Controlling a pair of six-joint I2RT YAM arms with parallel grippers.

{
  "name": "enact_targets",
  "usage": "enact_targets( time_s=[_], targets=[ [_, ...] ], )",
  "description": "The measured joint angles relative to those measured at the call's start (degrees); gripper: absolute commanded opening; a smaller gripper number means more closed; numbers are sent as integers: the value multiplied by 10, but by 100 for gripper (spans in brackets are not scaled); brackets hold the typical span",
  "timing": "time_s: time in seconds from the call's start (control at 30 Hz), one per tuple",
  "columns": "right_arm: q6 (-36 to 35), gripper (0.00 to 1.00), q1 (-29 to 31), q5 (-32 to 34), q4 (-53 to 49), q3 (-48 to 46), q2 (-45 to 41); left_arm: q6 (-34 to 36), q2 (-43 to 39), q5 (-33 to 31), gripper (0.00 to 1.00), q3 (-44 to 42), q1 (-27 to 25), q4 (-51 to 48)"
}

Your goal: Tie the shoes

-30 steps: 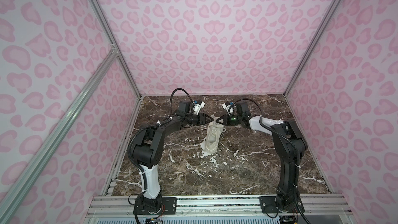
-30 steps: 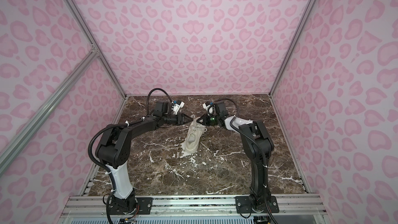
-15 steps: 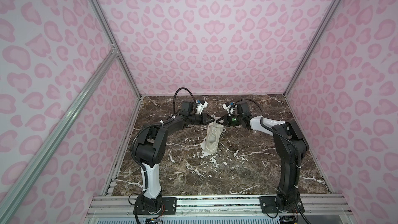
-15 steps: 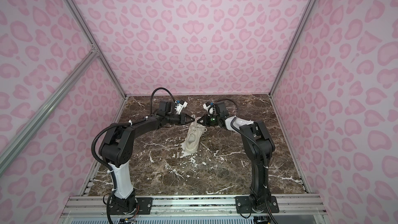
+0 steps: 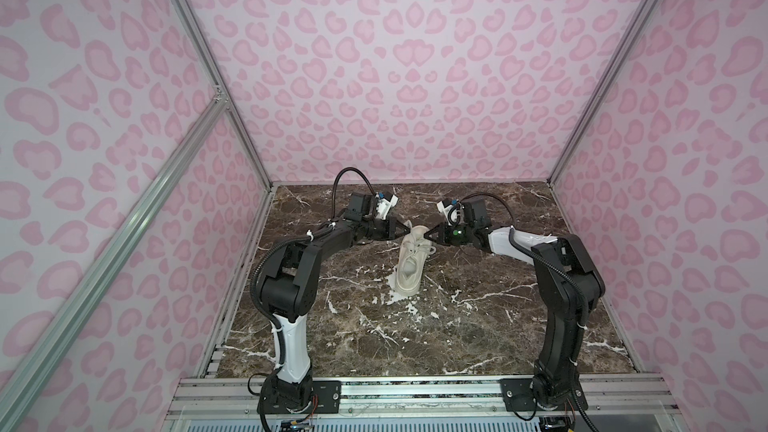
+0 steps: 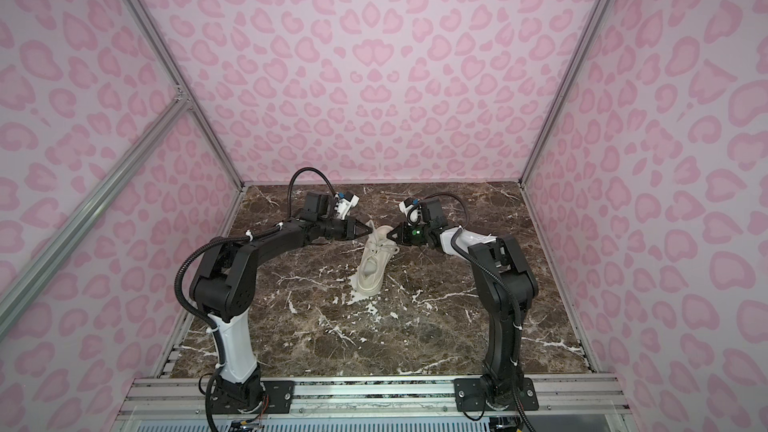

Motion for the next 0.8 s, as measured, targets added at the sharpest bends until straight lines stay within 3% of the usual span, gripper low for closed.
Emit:
enact_targets(
  time_s=[0.8],
  targets=[
    [3, 0, -38, 30, 6, -52, -39, 17, 6, -2, 13, 4, 12, -25]
  ],
)
